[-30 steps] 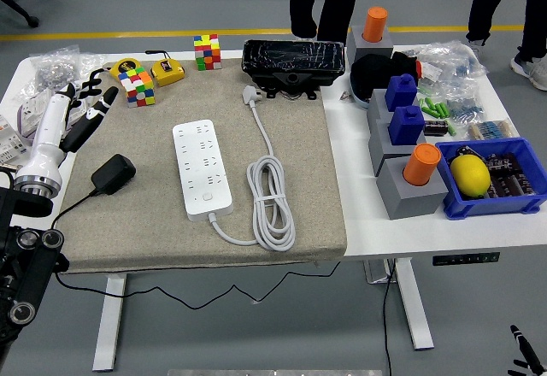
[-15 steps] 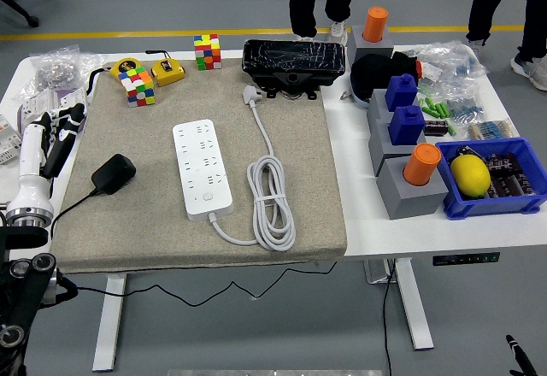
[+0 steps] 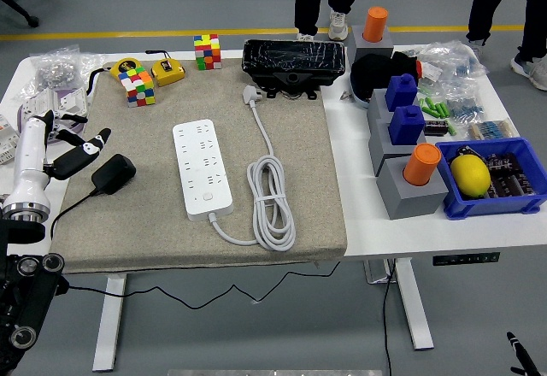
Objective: Pick up the plug,place it near the board,insert it into the board,press the button
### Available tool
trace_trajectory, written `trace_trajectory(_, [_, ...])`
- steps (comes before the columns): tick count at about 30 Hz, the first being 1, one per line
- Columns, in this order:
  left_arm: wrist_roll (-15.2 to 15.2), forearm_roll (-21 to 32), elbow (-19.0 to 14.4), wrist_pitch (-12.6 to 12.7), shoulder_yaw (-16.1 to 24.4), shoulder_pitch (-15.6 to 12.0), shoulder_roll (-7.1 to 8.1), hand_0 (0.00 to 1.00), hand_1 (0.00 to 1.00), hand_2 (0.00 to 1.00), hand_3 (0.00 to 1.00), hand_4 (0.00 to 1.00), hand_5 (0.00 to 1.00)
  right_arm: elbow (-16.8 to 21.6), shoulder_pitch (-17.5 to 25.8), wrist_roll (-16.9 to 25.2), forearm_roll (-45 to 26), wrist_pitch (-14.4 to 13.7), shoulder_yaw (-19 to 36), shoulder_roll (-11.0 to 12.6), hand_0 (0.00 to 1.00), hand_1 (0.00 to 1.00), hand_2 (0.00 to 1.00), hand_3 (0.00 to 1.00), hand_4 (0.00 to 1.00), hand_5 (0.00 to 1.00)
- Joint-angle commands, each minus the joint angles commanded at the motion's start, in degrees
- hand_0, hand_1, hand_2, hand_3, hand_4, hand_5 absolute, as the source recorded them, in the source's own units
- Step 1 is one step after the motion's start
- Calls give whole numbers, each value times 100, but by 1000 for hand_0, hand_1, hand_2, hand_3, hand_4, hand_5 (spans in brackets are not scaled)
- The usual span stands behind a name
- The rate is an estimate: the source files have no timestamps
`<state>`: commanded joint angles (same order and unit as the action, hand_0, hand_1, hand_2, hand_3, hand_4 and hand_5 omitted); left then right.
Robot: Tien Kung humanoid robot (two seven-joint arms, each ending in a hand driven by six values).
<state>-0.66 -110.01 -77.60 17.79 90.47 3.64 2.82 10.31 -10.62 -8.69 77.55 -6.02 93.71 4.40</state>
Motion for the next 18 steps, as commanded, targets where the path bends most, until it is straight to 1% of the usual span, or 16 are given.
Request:
trace_trajectory(5, [-11, -44, 10, -69, -4, -36, -31, 482, 286, 260, 460, 773, 2, 0, 24, -6, 25, -3, 26, 15, 998, 863, 778, 843, 998, 998])
trace_trajectory(6, [-15, -43, 17, -64, -13, -37, -32, 480, 292, 262, 446, 771, 2, 0, 26, -5, 22, -5, 27, 19, 998, 863, 779, 842, 998, 998])
trace_trajectory(14, [-47, -4, 36, -97, -39, -16, -68, 481, 294, 267, 448, 769, 2, 0, 23, 17, -5, -6, 5, 31, 998, 863, 779, 843, 998, 998])
trace_trajectory(17, [-82, -11, 16, -65, -41, -48, -86, 481, 294, 267, 448, 769, 2, 0, 45, 21, -1, -6, 14, 30, 998, 863, 779, 843, 998, 998])
trace_trajectory(18, [-106, 26, 19, -78, -37, -51, -86, 507, 328, 331, 455, 798, 11, 0, 49, 25, -6, -7, 12, 30, 998, 863, 779, 843, 998, 998])
